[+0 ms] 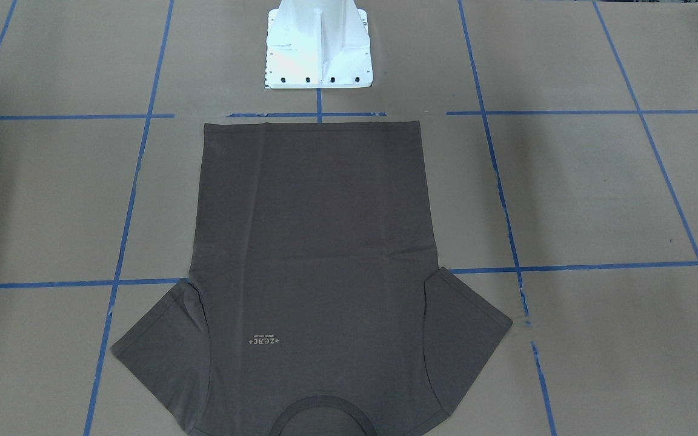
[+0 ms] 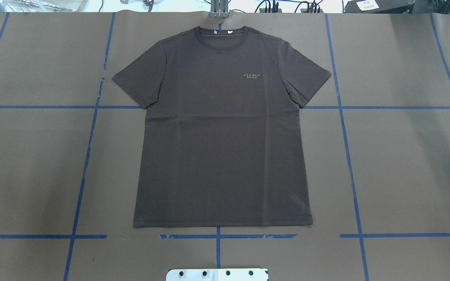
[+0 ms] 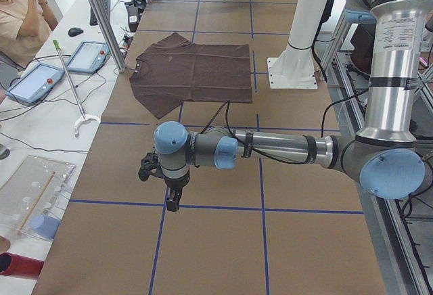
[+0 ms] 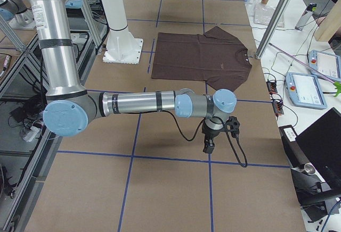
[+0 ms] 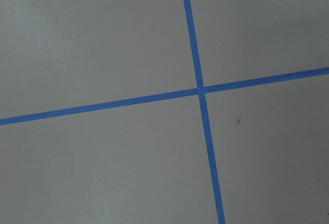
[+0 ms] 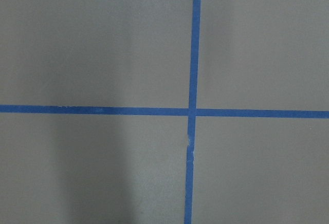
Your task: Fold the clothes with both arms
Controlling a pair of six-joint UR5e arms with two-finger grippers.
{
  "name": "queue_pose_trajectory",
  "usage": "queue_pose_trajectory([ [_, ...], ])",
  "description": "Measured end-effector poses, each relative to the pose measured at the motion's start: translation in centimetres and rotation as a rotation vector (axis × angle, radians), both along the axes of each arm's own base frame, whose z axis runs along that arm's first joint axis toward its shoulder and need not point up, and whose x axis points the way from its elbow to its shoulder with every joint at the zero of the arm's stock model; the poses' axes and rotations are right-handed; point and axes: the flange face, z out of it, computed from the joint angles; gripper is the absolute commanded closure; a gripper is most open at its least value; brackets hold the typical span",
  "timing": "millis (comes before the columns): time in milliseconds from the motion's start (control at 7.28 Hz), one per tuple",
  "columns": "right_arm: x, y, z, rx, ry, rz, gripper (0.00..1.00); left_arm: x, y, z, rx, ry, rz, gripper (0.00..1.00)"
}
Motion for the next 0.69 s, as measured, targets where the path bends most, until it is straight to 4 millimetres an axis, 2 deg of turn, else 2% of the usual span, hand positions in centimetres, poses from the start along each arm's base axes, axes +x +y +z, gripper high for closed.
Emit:
queue_pose_trajectory([
  [687, -1.1, 0.0, -0.1, 0.002, -0.015, -0.018, 0.0, 0.2, -0.2, -0.5, 0.013, 0.001, 0.006, 0.0],
])
